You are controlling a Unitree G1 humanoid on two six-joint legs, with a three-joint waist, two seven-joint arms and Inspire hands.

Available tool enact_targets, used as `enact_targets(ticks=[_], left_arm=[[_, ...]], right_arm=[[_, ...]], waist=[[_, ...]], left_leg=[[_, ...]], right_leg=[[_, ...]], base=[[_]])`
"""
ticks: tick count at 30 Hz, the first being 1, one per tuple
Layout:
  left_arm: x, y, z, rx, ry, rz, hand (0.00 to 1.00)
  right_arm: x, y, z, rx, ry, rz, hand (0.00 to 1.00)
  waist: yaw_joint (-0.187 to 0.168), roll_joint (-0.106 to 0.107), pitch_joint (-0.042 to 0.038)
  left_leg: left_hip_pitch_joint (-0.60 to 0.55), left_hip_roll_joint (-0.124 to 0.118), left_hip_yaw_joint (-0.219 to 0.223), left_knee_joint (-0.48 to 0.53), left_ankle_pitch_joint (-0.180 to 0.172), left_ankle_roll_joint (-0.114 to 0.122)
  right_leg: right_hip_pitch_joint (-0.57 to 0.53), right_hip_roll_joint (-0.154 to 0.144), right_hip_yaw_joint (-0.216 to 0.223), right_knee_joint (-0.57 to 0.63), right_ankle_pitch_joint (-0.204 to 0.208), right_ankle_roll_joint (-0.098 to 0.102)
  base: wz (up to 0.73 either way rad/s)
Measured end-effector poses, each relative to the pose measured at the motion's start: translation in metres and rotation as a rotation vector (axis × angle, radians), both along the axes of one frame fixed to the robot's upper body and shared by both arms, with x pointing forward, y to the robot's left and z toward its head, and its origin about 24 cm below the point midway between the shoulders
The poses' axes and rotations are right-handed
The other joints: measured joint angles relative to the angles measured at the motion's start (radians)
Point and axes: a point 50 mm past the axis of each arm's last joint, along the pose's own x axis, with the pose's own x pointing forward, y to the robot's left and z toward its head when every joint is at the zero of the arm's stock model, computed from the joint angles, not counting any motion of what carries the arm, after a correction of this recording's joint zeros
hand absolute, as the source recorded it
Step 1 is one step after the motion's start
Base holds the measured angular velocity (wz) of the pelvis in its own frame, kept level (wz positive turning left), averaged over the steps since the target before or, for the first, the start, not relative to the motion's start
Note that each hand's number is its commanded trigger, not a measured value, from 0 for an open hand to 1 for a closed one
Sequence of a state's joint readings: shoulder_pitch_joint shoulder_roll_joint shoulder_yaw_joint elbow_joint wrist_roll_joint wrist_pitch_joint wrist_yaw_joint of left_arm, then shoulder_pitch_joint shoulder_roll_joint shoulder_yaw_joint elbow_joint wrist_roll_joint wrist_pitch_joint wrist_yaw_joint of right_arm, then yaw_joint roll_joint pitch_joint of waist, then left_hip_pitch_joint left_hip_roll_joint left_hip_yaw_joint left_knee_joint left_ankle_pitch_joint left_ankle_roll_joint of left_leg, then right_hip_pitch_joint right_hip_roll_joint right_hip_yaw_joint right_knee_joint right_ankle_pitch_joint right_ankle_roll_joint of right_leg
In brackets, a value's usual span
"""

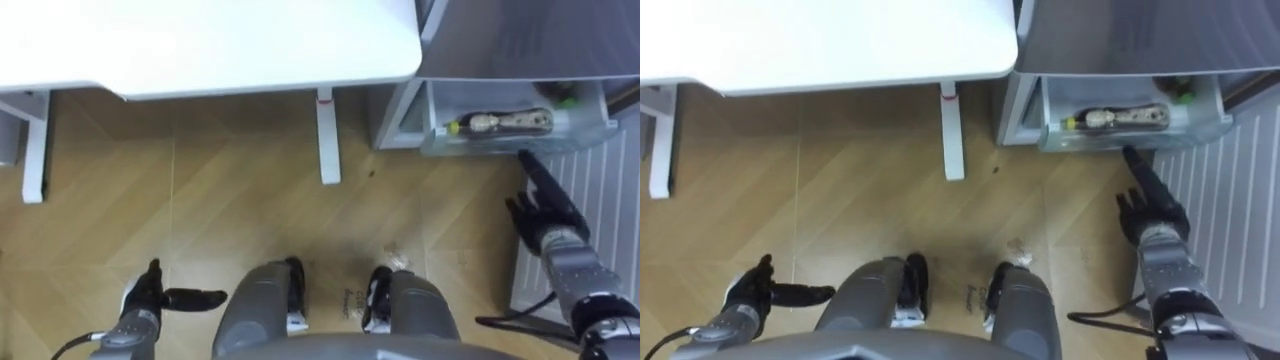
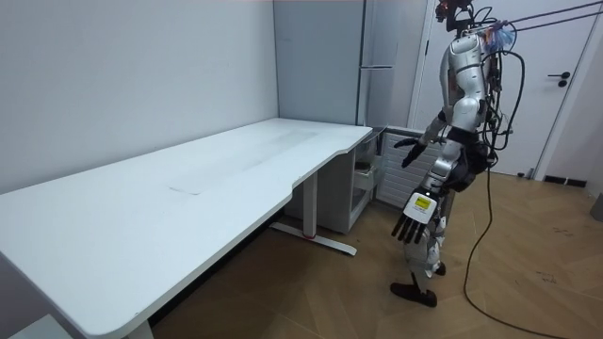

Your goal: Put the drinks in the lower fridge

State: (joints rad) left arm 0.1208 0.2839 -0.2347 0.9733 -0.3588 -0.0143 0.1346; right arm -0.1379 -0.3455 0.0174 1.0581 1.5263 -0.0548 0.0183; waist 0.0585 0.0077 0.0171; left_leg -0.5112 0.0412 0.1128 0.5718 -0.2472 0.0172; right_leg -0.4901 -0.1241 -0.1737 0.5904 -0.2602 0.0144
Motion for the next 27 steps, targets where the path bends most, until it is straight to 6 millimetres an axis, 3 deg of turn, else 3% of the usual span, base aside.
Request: enact_targets(ticks=[15,27], left_arm=[[-0.002,0.005,-0.002,-0.042,0.029,-0.013,0.00],[0.001,0.008,-0.001,-0.027,0.020,-0.016,0.00]], right_arm=[[0.002,-0.003,0.002,0.041,-0.101,-0.030,0.00],[0.007,-0.006,0.005,0.068,-0.156,-0.047,0.00]], waist=[[0.005,0.019,0.0116],[0.004,0.022,0.0104]], left_leg=[[0.050,-0.015,0.008,-0.036,0.000,0.000],[0.055,-0.017,0.012,-0.039,0.000,0.001]], right_leg=[[0.033,-0.013,0.005,-0.008,-0.009,0.005],[0.033,-0.016,0.008,-0.003,-0.010,0.005]], base=[[-0.01],[0.00]])
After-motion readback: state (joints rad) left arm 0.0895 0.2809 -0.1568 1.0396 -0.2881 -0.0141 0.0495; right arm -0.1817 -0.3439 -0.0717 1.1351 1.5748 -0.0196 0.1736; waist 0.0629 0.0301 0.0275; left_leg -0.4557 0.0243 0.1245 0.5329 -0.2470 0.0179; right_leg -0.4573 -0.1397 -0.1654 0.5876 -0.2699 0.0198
